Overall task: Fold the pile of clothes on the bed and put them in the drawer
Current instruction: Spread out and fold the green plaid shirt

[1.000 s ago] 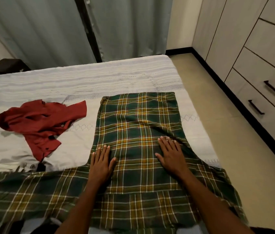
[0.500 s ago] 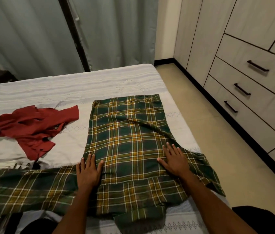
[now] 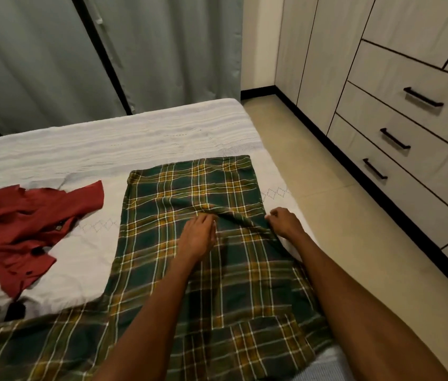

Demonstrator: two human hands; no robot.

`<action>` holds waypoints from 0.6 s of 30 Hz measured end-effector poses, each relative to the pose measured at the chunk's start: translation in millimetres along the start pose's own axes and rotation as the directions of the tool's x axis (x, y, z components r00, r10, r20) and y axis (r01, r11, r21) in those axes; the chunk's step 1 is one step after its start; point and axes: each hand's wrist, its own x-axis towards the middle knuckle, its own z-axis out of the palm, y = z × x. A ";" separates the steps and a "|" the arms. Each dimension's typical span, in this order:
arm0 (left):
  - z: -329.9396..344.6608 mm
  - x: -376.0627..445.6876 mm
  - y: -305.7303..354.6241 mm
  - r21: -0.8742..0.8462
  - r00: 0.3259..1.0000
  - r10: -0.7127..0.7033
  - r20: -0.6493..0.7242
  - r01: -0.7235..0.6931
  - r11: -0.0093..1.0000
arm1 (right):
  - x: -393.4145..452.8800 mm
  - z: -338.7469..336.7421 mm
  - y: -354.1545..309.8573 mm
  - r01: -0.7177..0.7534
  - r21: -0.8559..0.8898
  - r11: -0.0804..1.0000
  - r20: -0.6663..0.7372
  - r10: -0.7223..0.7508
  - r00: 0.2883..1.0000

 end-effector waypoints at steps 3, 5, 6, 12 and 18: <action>0.4 57.0 3.4 0.002 0.996 0.064 -0.059 -0.064 0.998 | 52.1 1.6 -20.3 -0.003 0.078 0.997 0.043 0.000 0.999; 3.6 97.5 -5.4 0.049 0.992 0.101 -0.071 -0.097 0.994 | 86.8 7.1 -35.5 -0.013 0.110 0.994 0.027 0.010 1.000; 5.5 114.0 -10.5 0.067 0.993 0.101 -0.057 -0.097 0.993 | 99.1 9.6 -42.8 -0.023 0.088 0.996 0.005 0.023 1.000; 38.3 195.5 -48.2 0.183 0.967 -0.020 0.255 -0.028 0.983 | 159.1 22.8 -77.6 -0.037 -0.261 0.965 -0.195 -0.015 0.981; 67.0 216.7 -71.9 0.155 0.979 -0.062 0.196 0.032 0.987 | 190.0 25.7 -87.0 -0.065 -0.307 0.949 -0.298 -0.031 0.954</action>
